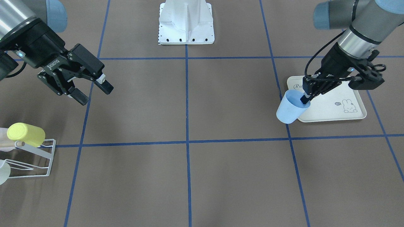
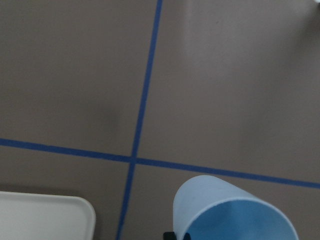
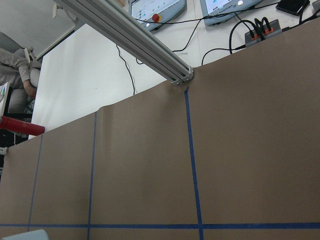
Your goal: Transfer IKEA cup to right arm and place on rack
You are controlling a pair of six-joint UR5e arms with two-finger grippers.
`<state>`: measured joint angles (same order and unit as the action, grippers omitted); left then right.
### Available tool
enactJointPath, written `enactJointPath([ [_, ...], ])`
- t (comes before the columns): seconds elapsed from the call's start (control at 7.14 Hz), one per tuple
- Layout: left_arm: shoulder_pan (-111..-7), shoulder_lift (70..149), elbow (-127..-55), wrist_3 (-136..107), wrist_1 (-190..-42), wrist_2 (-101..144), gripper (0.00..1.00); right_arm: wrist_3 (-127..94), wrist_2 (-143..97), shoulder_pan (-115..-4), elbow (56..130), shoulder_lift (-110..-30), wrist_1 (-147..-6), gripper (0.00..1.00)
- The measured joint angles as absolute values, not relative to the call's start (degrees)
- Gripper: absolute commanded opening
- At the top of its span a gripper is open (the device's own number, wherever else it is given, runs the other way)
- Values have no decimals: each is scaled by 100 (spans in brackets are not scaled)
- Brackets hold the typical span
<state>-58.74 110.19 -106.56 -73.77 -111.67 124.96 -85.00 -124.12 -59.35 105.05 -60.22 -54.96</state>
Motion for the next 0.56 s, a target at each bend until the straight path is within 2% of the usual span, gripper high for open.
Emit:
enactJointPath([
  [0.56, -5122, 11328, -9775, -10315, -14078, 11076, 0, -10077, -11145, -5209, 10271, -6088, -3904, 100],
])
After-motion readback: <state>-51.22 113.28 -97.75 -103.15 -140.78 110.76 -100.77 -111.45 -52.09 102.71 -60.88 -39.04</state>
